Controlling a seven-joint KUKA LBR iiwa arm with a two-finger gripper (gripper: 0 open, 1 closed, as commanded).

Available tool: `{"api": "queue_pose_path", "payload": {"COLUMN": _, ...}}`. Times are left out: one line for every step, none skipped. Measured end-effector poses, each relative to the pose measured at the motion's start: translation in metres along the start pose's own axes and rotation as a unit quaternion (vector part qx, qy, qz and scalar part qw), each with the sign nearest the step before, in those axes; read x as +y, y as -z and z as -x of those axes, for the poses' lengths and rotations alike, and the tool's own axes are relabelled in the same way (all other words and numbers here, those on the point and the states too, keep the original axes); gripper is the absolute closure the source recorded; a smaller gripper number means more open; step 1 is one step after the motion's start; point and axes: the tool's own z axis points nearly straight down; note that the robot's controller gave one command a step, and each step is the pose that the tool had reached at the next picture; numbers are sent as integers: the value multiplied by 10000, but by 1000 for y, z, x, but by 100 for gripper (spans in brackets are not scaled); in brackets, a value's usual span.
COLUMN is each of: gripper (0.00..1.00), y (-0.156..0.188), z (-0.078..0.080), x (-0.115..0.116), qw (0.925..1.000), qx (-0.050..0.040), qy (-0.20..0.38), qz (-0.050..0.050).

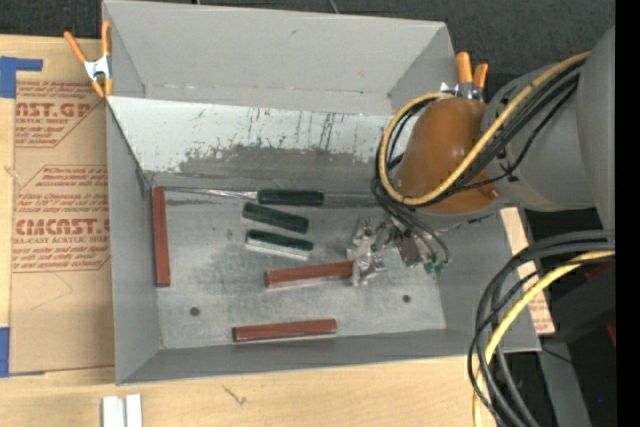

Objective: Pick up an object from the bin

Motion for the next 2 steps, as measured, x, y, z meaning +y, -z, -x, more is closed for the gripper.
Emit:
{"api": "queue_pose_path", "payload": {"gripper": 100, "y": 0, "z": 0, "x": 0, "qw": 10000, "qx": 1, "qy": 0, "qz": -1}}
{"api": "queue_pose_path", "payload": {"gripper": 100, "y": 201, "z": 13, "x": -44, "qw": 9996, "qx": 58, "qy": 278, "qz": 6}}
